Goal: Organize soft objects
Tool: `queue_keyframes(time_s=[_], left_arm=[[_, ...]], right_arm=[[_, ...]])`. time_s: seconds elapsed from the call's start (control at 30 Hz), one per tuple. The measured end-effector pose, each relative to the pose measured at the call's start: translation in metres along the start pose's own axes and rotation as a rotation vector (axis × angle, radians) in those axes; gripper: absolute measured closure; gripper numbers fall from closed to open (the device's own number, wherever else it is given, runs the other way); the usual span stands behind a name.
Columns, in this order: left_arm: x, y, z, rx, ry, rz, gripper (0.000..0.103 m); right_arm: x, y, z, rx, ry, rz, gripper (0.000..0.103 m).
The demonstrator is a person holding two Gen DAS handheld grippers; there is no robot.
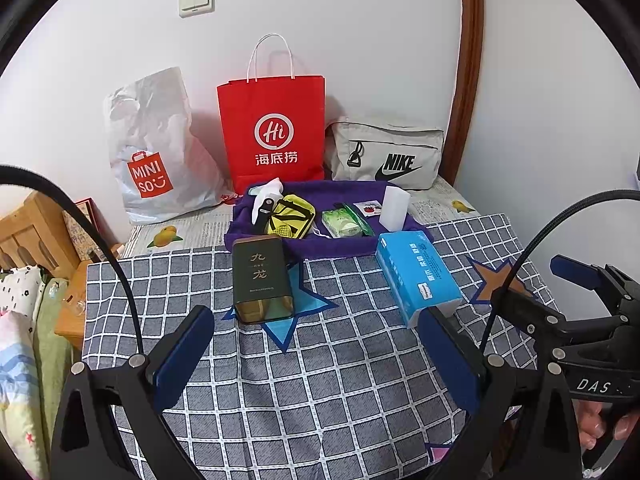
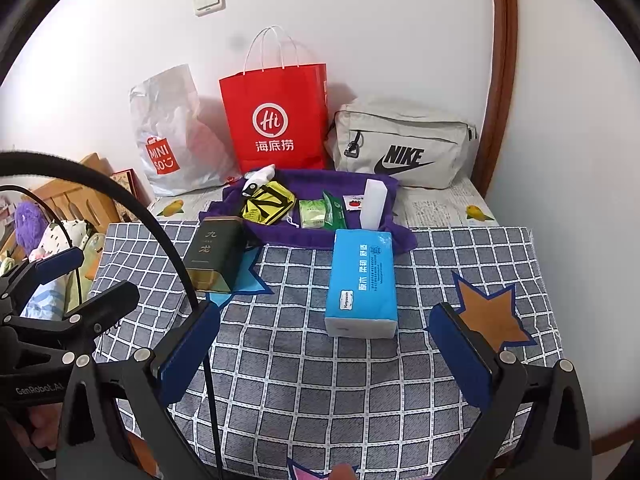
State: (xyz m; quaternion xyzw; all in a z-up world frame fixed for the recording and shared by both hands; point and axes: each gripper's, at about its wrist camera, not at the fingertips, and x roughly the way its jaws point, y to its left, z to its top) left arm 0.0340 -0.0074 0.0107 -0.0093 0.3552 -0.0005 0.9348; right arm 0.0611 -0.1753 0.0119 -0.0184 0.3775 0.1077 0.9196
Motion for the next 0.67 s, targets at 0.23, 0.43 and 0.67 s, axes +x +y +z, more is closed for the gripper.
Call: queue_keyframes(time_s=[0.23,0.43,0.67], left_arm=[[0.0003,-0.0001,0.0,0.0,0.001,0.0,0.0],[0.0002,-0.0003,-0.0002,0.0,0.002,-0.001,0.0],[0.0028,0.0017,-0.0008,-0.002,-0.01,-0.005,0.0]], right_arm=[[0.0002,0.0001,-0.0006,-0.001,0.003,0.002,0.0],[0.0007,-0.0001,-0.0008,-0.002,0.004,0.002,0.0],[0.0041,-0.0012,-0.0009,0.002,0.008,0.002,0.0]])
